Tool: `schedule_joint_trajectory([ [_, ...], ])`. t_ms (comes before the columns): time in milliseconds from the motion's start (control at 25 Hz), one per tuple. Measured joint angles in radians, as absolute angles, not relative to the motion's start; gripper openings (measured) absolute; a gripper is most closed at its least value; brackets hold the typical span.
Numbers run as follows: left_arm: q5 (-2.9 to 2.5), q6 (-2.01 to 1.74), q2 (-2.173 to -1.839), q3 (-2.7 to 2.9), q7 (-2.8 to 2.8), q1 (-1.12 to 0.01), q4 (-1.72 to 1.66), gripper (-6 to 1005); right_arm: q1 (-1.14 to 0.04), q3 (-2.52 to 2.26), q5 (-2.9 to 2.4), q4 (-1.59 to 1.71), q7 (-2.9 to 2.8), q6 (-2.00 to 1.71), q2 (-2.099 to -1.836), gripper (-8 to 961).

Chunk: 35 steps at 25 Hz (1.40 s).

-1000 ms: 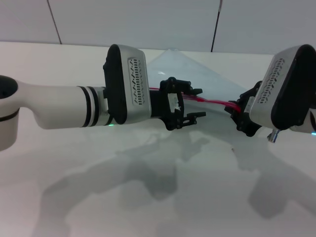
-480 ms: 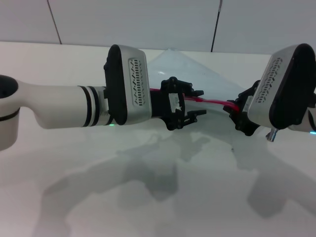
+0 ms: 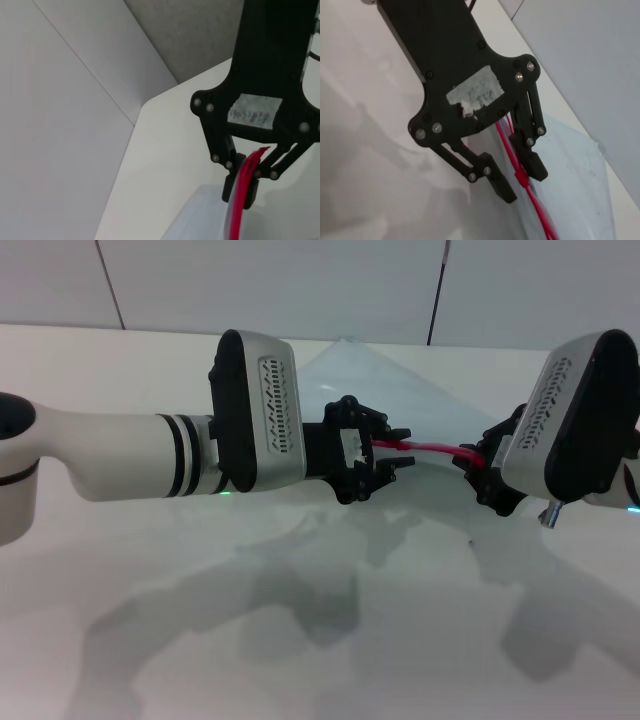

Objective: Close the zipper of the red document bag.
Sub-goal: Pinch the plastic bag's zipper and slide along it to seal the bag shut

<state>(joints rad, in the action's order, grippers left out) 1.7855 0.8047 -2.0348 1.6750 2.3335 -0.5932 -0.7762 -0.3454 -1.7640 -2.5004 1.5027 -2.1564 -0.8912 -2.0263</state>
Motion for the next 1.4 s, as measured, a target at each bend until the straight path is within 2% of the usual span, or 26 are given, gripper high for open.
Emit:
schedule_joint_trajectory([
  [40, 1.786, 0.806, -2.035, 1.675, 2.333, -0.593, -0.776, 266, -0.345, -1.764, -2.500, 1.503, -2.157, -0.891, -2.026, 87],
  [240, 1.786, 0.805, -2.034, 1.675, 2.330, -0.596, -0.776, 202, -0.345, -1.764, -2.500, 1.506, -2.157, -0.891, -2.026, 89],
  [1400, 1.808, 0.786, -2.036, 1.692, 2.331, -0.587, -0.777, 78, -0.344, -1.764, -2.500, 1.511, -2.155, -0.885, -2.026, 99],
])
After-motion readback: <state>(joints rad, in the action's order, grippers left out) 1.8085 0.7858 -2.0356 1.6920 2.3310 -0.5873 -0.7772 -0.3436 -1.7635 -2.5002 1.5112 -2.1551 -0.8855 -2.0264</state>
